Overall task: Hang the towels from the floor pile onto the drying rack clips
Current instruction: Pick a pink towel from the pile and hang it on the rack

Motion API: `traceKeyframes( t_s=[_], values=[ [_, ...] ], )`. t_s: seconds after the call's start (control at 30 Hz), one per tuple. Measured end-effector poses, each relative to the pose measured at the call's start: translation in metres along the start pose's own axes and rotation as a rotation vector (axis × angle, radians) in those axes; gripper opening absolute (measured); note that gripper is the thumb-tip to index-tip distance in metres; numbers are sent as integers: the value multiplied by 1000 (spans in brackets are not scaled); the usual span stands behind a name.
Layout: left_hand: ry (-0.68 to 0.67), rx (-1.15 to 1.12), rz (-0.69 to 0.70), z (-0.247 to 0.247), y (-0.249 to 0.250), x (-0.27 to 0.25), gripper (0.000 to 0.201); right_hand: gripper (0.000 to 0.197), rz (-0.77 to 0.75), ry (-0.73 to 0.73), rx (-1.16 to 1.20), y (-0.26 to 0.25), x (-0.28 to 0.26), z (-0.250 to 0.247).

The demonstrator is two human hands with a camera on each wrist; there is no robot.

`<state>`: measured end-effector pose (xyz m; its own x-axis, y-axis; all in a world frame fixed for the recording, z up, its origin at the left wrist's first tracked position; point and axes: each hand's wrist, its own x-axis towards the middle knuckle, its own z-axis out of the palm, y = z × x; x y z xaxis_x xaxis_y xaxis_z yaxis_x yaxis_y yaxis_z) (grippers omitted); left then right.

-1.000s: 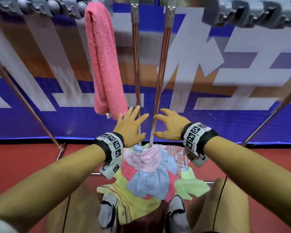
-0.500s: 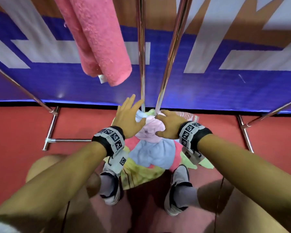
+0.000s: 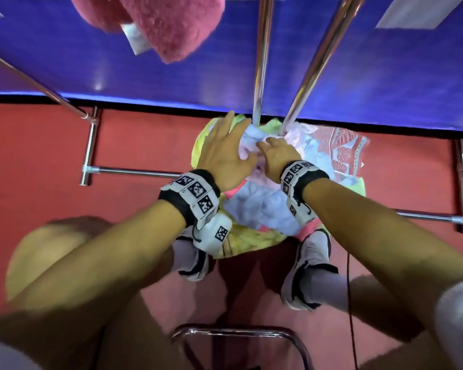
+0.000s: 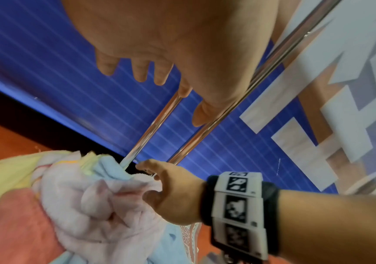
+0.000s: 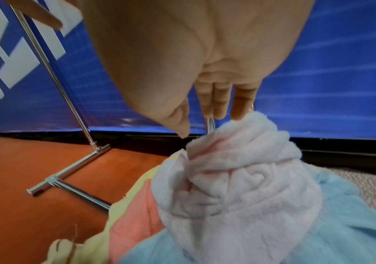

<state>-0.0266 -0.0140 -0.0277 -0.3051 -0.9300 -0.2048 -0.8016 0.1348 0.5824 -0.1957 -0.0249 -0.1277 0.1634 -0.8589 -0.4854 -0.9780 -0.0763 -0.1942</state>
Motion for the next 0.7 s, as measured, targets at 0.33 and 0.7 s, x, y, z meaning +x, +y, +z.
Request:
traceKeyframes(
  t_s=[0.33,0.7],
  values=[
    [-66,-58,-14,-2,-9,5,77,39,100,-170,-105,14,11,26],
    [-304,-427,188,-27,50,-8,63,21,-271,176,317,-2,-111,-88]
  ],
)
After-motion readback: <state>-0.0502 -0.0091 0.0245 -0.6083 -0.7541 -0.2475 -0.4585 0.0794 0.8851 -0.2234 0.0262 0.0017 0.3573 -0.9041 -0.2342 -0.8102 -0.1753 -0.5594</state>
